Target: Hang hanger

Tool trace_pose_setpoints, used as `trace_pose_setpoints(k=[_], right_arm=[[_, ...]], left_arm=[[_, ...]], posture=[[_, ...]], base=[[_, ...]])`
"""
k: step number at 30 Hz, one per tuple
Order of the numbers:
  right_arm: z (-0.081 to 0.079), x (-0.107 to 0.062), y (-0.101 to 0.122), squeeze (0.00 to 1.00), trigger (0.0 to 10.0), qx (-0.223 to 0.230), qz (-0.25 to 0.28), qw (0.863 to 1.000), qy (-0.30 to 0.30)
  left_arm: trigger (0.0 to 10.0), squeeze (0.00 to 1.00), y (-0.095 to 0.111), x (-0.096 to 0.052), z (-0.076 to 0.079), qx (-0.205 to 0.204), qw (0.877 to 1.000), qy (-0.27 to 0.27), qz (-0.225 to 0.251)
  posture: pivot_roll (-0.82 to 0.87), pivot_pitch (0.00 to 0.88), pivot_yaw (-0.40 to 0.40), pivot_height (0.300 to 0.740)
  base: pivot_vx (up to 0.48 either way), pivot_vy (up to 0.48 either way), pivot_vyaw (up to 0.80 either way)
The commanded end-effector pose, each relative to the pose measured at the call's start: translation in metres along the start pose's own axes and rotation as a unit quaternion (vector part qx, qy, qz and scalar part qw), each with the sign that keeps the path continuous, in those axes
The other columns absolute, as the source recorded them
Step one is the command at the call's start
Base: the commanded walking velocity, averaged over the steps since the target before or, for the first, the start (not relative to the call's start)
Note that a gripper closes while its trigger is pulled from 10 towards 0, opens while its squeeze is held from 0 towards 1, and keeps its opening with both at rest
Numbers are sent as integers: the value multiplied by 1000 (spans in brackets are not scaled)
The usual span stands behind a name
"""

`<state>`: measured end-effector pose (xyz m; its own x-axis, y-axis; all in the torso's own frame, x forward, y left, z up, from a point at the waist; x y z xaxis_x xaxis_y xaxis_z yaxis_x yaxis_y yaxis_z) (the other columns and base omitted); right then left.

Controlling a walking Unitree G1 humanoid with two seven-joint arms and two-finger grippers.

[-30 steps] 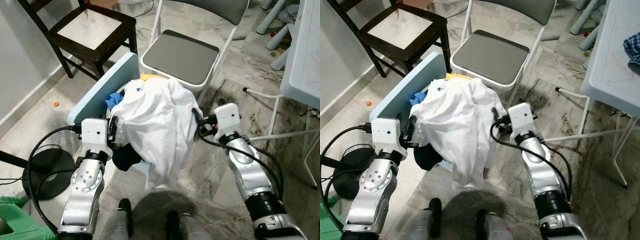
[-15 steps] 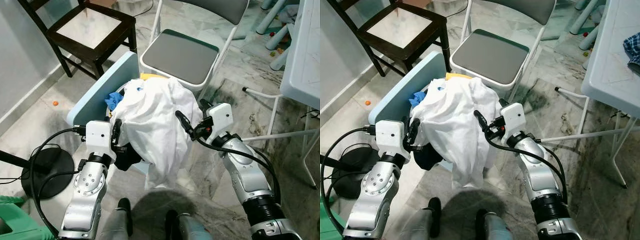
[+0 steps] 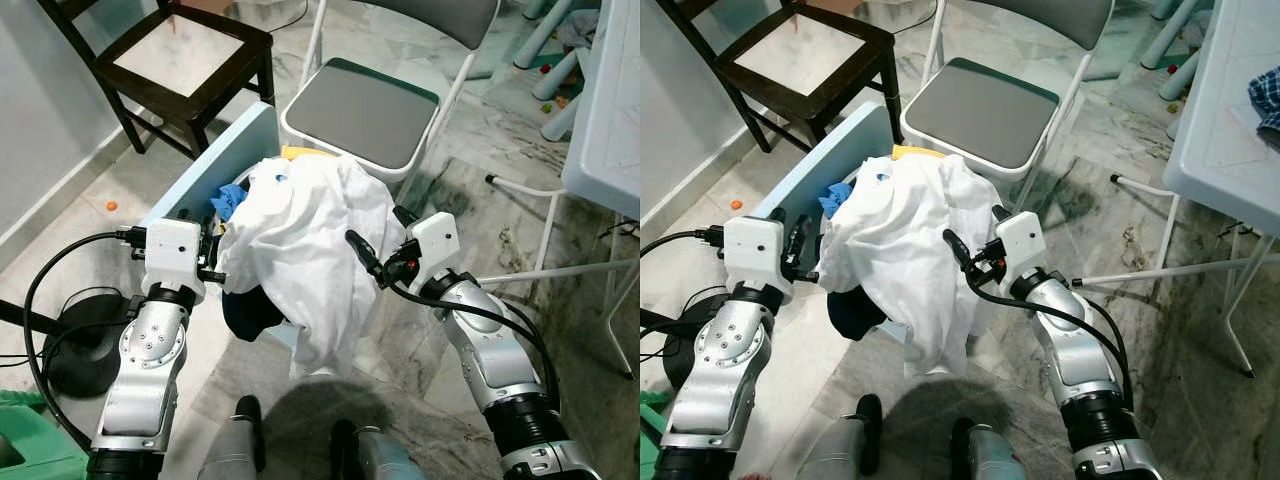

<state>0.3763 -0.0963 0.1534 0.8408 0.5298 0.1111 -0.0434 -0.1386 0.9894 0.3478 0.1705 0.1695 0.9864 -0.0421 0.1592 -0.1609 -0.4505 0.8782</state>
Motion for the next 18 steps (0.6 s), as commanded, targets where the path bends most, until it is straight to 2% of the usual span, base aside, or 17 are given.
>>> trace_pose_setpoints(k=[1,5,6,7,8,10,15,17,18], right_arm=[[-3,-3,-2,0,10000,-4,-6,1000,4],[-4,-4,-3,0,10000,-6,-6,1000,5],[-3,-5,-4,0,10000,-6,-7,1000,4],[-3,-5,-4,0,10000,-6,-8,1000,2],[-2,-5,-5,0,10000,-6,-8,1000,1],[-3,-6,-7,0,10000,-5,-10,1000,0],[-6,-4,-8,0,10000,-6,-10,1000,2],[-7,-5,-9,0,10000,-6,-11,1000,2],[-6,-5,-9,0,10000,-7,-12,1000,2]], left_arm=[[10000,0,-2,-3,7,-13,1000,-13,-7],[10000,0,16,-6,-5,-26,999,25,25],[10000,192,22,-7,-6,-31,998,29,36],[10000,518,27,-8,-5,-38,998,27,45],[10000,1000,33,-10,-2,-47,997,20,56],[10000,1000,38,-14,15,-54,996,-13,64],[10000,1000,31,-14,25,-56,997,-28,54],[10000,1000,34,-13,33,-35,996,-51,59],[10000,804,32,-14,34,-34,997,-52,54]], posture=[[255,342,-97,740],[254,346,-94,740],[254,347,-93,740],[255,348,-92,740],[257,350,-91,740],[263,353,-89,740],[258,355,-87,740],[259,357,-87,740],[257,356,-86,740]], base=[[0,0,0],[0,0,0],[0,0,0],[0,0,0],[0,0,0],[0,0,0],[0,0,0],[0,0,0],[0,0,0]])
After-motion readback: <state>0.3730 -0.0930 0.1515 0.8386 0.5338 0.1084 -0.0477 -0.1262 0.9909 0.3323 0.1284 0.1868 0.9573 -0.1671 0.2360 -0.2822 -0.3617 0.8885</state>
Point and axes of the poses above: a point about 5 cm out from each wrist's last joint towards the gripper, its own x axis pointing out of the wrist towards the gripper, its own y axis along the axis of the wrist's last joint, z = x × y, the point moved 5 cm from there along x, pointing out of the wrist towards the gripper, and after that the axes turned 15 degrees about x, right-handed, at the moved point
